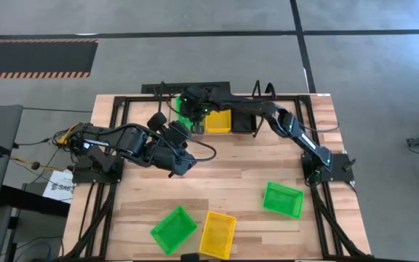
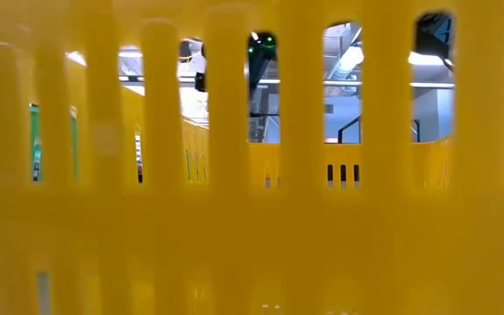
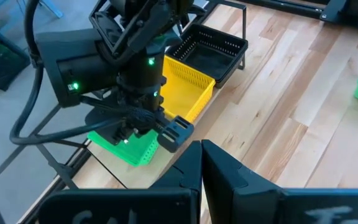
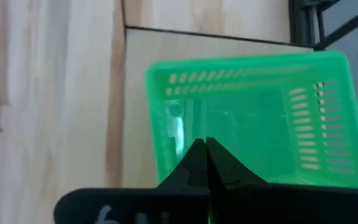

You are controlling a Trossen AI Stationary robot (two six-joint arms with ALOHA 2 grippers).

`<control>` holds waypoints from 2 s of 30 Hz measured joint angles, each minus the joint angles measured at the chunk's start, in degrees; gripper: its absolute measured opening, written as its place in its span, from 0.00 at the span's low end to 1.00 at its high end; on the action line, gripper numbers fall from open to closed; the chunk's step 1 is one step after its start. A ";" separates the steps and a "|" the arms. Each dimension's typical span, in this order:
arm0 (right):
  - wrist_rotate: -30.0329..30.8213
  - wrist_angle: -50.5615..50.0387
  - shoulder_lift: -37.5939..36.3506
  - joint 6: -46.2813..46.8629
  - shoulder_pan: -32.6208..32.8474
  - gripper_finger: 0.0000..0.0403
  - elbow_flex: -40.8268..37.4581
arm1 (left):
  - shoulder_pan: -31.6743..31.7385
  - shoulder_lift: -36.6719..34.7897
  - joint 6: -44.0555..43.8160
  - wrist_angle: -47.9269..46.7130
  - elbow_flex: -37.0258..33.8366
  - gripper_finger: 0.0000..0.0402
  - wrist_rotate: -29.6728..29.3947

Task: Stack baskets on shelf by color
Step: Adjust the colored bins on the shelf

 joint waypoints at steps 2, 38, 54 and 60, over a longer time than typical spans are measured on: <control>-0.10 0.04 0.00 0.70 0.35 0.00 0.00 | 0.00 0.00 0.00 0.00 0.00 0.00 0.00; -3.65 2.66 0.81 4.02 -0.17 0.00 0.00 | -0.64 0.00 -0.35 0.00 0.00 0.00 0.83; -4.58 0.89 2.03 4.26 0.94 0.00 0.02 | -0.63 0.00 -0.02 0.00 0.00 0.00 0.52; -4.58 3.70 2.03 5.34 2.16 0.00 0.02 | -0.65 0.00 -0.02 0.01 0.00 0.00 0.55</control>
